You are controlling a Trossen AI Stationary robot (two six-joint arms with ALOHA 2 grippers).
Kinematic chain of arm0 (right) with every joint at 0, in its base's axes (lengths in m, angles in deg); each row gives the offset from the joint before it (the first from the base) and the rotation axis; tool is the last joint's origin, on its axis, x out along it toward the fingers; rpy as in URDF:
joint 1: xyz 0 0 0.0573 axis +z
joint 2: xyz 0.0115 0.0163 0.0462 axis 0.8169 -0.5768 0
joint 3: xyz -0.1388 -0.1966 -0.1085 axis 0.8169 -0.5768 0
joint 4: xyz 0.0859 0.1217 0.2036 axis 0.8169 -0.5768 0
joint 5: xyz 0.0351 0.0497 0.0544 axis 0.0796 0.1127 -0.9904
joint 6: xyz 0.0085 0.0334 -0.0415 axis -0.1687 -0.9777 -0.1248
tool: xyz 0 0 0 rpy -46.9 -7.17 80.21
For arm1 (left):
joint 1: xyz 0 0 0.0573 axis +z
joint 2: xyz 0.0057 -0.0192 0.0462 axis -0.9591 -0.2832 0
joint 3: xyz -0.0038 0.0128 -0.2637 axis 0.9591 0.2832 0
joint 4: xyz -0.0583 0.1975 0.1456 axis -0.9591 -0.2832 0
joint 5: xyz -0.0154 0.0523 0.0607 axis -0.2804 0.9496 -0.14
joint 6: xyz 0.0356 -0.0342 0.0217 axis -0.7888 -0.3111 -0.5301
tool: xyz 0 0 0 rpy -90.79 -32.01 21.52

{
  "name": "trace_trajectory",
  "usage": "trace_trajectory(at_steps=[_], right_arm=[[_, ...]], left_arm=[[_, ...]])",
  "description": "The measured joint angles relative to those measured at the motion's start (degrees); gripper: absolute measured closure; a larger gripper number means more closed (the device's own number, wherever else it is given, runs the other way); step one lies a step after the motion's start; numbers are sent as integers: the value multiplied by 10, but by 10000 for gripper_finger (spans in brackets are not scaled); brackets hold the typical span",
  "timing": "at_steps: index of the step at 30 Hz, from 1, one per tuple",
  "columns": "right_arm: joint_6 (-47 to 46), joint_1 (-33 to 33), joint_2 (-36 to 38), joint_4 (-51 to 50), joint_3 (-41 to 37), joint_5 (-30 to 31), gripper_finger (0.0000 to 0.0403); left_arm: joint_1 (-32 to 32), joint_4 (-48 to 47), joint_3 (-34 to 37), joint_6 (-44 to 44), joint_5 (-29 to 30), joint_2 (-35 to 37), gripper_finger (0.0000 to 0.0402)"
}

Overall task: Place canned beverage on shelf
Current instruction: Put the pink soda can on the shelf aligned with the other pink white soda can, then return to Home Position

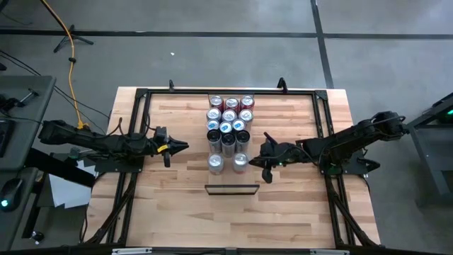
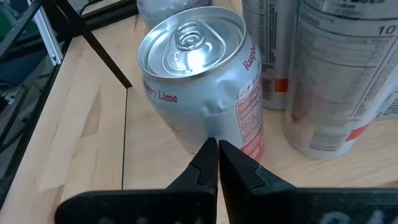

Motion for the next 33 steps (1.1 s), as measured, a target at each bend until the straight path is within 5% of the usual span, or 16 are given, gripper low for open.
trace_trajectory(at_steps=[12,25,33], right_arm=[[7,-14,-3,34,0,-15,403],[24,-14,-113,58,66,-28,403],[24,-13,-77,-4,68,-30,403]], left_arm=[[0,0,0,0,0,0,402],[0,-1,0,1,9,0,401],[0,0,-1,-3,7,4,402]])
